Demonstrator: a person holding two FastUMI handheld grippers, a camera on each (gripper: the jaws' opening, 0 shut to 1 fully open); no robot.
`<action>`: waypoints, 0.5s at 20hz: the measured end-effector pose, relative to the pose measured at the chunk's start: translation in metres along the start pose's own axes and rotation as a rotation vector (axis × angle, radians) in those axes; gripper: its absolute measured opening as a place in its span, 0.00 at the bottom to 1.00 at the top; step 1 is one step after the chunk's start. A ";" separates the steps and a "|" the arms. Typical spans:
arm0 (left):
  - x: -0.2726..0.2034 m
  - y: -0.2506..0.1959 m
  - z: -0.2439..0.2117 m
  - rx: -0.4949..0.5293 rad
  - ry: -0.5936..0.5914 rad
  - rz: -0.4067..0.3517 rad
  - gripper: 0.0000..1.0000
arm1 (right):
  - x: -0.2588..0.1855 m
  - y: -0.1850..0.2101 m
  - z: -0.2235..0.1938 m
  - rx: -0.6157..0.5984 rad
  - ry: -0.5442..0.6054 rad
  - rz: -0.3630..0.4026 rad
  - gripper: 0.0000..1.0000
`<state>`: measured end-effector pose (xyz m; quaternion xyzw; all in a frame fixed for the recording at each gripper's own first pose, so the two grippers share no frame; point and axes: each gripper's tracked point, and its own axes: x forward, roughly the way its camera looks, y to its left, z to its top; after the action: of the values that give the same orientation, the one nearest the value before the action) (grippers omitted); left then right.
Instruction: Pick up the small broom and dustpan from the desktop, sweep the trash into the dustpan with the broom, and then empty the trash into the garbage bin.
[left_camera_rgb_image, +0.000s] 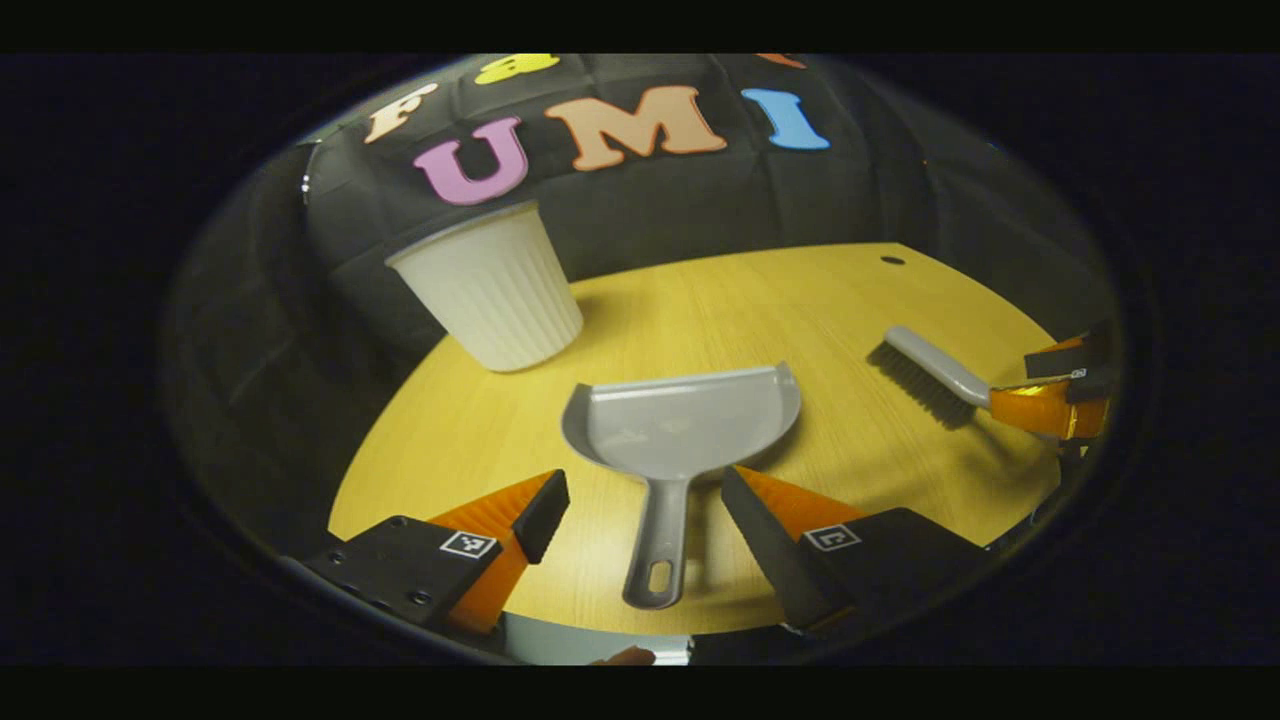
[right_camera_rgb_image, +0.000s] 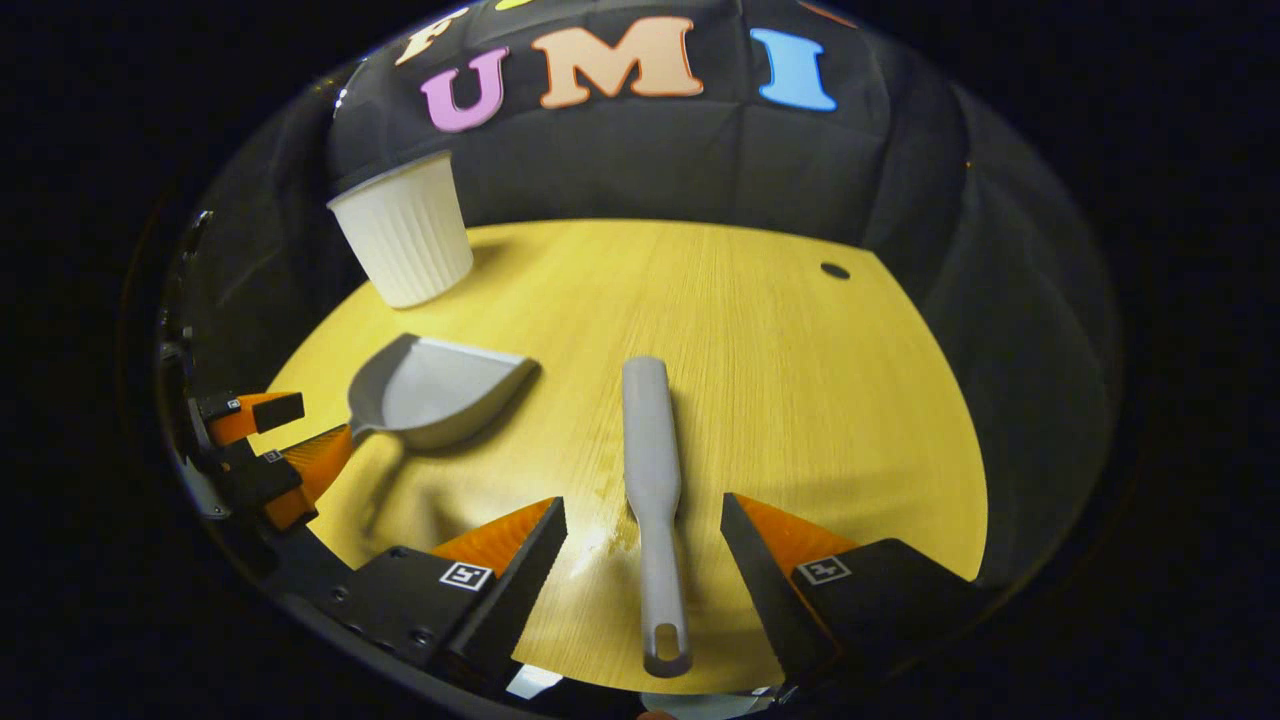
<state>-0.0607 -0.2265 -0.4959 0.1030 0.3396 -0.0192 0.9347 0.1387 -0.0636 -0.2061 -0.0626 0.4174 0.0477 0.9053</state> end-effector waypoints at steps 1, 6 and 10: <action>-0.014 0.012 0.025 -0.026 -0.075 0.052 0.95 | -0.016 0.004 0.023 0.003 -0.095 0.013 0.94; -0.096 0.034 0.162 -0.156 -0.504 0.069 0.93 | -0.108 0.025 0.156 0.007 -0.580 -0.020 0.93; -0.124 0.049 0.216 -0.086 -0.661 0.074 0.93 | -0.156 0.036 0.204 -0.059 -0.729 -0.093 0.92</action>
<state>-0.0146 -0.2273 -0.2457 0.0641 0.0147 -0.0032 0.9978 0.1857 -0.0018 0.0415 -0.0864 0.0626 0.0375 0.9936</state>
